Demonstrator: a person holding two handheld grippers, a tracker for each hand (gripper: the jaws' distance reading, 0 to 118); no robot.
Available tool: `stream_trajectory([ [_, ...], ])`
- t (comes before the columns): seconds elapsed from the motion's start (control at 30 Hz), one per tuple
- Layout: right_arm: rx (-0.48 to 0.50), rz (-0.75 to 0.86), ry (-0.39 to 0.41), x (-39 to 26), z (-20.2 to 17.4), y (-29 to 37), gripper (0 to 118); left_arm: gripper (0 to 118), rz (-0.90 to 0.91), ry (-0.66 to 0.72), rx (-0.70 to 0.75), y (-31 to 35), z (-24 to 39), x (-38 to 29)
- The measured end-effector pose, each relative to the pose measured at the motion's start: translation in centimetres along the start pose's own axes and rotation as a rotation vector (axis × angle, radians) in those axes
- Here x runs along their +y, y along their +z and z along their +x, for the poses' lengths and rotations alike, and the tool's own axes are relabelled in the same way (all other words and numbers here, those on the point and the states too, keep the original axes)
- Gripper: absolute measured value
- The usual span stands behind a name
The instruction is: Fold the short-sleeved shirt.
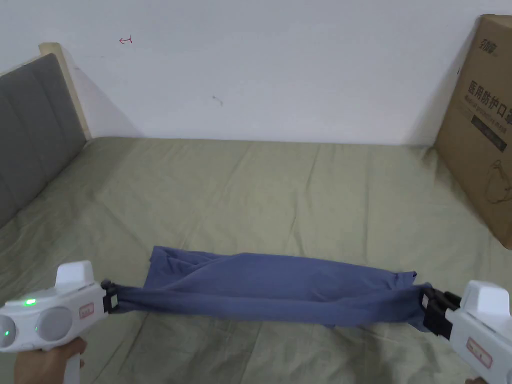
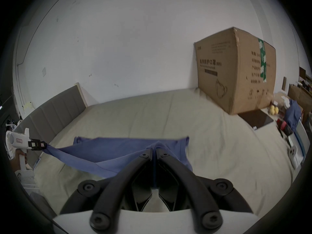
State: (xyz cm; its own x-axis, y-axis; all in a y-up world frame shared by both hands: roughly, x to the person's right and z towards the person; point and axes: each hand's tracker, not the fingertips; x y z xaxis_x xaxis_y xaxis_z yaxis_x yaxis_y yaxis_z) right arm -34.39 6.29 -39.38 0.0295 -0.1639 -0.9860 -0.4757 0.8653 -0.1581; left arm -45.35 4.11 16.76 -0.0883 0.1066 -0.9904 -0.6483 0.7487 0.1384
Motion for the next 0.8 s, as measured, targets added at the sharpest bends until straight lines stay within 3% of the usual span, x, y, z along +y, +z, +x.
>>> stream_trajectory([
  [0.47, -0.032, -0.161, -0.084, -11.5, 1.4, 9.5, 1, 0, -0.124, 0.003, 0.009, 8.3, -4.0, -13.4],
  [0.8, -0.170, -0.443, -0.159, -17.5, 3.0, 6.7, 1, 0, -0.241, -0.023, 0.059, 7.1, -3.8, -18.0],
])
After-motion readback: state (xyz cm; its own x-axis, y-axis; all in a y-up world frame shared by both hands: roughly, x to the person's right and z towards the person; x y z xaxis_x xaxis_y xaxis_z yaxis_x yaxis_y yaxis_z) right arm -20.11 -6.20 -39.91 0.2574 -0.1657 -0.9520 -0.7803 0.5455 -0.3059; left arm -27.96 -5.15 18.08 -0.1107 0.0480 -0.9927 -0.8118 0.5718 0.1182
